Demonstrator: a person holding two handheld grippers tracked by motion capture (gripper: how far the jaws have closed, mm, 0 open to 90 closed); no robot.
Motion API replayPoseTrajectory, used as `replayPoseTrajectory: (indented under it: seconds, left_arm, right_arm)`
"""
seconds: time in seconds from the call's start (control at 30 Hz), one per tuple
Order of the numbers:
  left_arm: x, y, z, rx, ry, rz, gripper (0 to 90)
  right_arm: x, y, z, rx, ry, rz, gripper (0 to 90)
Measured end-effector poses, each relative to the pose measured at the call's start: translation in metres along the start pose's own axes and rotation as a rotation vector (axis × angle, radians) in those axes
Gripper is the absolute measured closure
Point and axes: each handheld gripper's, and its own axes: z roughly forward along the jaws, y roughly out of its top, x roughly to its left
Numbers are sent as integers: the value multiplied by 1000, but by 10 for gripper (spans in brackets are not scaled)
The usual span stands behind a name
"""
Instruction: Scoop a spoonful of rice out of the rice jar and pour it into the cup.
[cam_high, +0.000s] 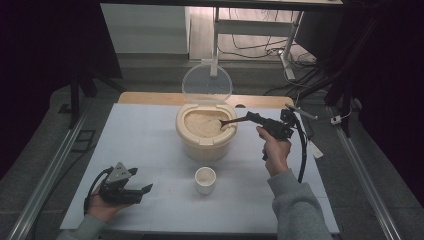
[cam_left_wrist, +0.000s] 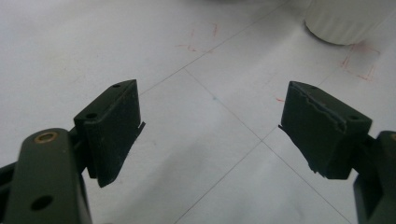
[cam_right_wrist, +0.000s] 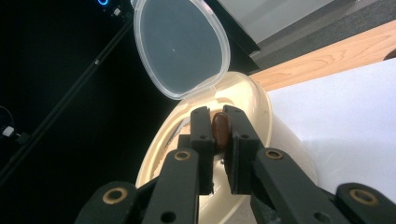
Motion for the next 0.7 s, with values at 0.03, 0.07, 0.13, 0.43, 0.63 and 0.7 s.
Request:
replayPoseTrajectory:
  seconds: [0.03,0.07,0.13,0.43,0.63,0.7]
  left_arm:
    - [0,0,0,0,0,0,198]
    - [0,0,0,1,0,2,198]
    - [-1,0,0,0,0,2,198]
    - [-1,0,0,2,1,3,198]
    - [-1,0,1,4,1,6,199]
    - [-1,0,1,6,-1,8,200]
  right_arm:
    - [0,0,0,-4,2,10,825]
    - [0,1,0,-4,2,16,825]
    - [-1,1,-1,-4,8,29,825]
    - [-4,3,-2,-10,28,83,825]
    - [-6,4,-5,-24,42,105,824]
    - [-6,5,-6,-35,50,107,824]
